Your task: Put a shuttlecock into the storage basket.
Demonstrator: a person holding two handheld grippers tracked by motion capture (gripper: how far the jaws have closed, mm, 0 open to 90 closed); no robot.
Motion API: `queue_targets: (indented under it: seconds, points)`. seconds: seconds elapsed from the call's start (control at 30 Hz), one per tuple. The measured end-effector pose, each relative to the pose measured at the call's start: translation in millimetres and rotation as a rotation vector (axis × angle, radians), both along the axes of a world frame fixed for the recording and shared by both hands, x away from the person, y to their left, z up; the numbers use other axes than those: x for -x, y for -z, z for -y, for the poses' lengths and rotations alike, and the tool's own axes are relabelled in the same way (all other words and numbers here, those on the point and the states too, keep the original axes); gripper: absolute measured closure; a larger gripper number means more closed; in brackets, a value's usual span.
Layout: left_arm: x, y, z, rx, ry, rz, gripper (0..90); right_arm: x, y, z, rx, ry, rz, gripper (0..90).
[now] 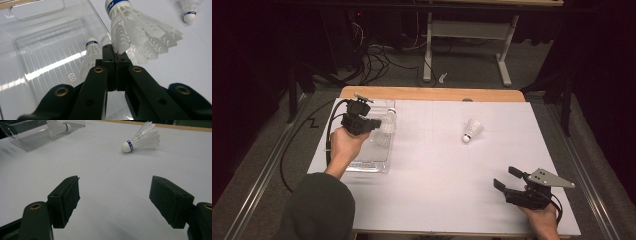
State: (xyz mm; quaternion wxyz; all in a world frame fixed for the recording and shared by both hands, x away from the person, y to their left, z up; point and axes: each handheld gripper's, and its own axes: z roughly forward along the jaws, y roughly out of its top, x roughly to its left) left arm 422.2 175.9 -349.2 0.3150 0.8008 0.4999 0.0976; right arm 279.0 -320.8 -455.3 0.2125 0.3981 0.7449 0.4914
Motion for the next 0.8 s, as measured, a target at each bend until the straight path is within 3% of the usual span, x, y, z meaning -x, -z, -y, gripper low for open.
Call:
queue_targets:
  seconds: [0.8]
  points:
    - [-14.3, 2.2, -14.3, -0.03, -0.079, -0.005, 89.8, -0.4, 0.2, -0.3, 0.001, -0.001, -0.001, 24.5]
